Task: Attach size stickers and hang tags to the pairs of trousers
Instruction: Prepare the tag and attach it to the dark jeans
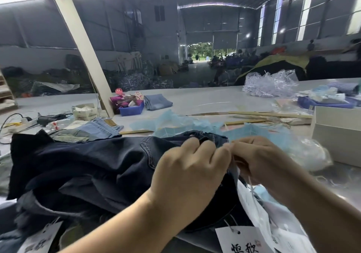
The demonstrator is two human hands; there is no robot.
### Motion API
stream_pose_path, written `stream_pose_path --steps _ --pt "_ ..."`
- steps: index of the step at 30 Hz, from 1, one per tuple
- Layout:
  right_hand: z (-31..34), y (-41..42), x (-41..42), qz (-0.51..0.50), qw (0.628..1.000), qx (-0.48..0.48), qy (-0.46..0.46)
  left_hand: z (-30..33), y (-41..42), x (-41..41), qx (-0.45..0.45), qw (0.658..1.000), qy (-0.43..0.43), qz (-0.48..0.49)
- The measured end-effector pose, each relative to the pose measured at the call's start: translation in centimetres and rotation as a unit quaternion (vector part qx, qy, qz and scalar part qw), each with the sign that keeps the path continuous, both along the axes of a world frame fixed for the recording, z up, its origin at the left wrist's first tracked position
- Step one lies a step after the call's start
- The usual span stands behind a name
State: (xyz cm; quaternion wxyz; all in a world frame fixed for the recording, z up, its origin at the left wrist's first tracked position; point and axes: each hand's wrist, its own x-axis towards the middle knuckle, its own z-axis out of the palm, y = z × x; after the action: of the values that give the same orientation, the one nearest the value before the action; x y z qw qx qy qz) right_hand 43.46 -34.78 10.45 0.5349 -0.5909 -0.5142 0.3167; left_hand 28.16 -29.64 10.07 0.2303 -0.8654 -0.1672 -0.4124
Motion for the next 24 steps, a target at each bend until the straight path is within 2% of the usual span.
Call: stream_pose_path --steps 2,4,7,9,11,14,15,17,19,20,21,23,24 --pt "-1.4 0.1 0.4 -0.014 1.000 -0.013 0.012 -1.4 -0.5 -0.4 -0.044 0.998 0.025 -0.023" --pt "-2.4 -0.1 1.0 -0.024 0.999 -0.020 0.011 -2.2 -1.2 -0.9 -0.145 0.985 0.069 -0.063" --pt "-3.2 -0.3 1.8 -0.037 0.999 -0.029 0.005 -1.5 -1.0 -1.1 -0.329 0.932 0.076 -0.128" --pt "-3.4 -0.5 2.0 -0.044 0.999 -0.024 0.013 -0.5 -0.3 -0.7 -0.382 0.910 0.067 -0.148" --pt "-3.1 -0.7 2.3 -0.066 0.998 -0.002 -0.011 -0.4 -0.1 -0.2 -0.349 0.918 0.107 -0.154" --pt "-2.3 -1.1 2.5 -0.088 0.991 0.047 -0.088 -1.5 -1.2 0.4 -0.216 0.948 0.214 -0.091" --pt "-2.1 -1.2 2.6 -0.081 0.990 0.059 -0.103 -1.9 -1.5 0.5 -0.198 0.952 0.220 -0.077" --pt "-2.3 -1.4 2.5 -0.057 0.991 0.057 -0.109 -2.2 -1.4 0.8 -0.218 0.954 0.183 -0.092" --pt "-2.8 -1.4 2.6 -0.045 0.994 0.041 -0.092 -1.1 -0.4 1.1 -0.287 0.945 0.101 -0.121" --pt "-3.0 -1.4 2.6 -0.046 0.995 0.038 -0.075 -0.3 0.0 1.3 -0.314 0.940 0.067 -0.115" --pt "-3.3 -1.4 2.8 -0.050 0.996 0.039 -0.060 0.6 0.5 1.7 -0.304 0.946 0.051 -0.097" --pt "-3.7 -1.5 3.1 -0.054 0.996 0.039 -0.063 1.8 1.7 2.5 -0.294 0.948 0.112 -0.052" --pt "-3.9 -1.6 3.2 -0.052 0.995 0.038 -0.079 2.4 2.1 3.0 -0.322 0.930 0.175 -0.032"
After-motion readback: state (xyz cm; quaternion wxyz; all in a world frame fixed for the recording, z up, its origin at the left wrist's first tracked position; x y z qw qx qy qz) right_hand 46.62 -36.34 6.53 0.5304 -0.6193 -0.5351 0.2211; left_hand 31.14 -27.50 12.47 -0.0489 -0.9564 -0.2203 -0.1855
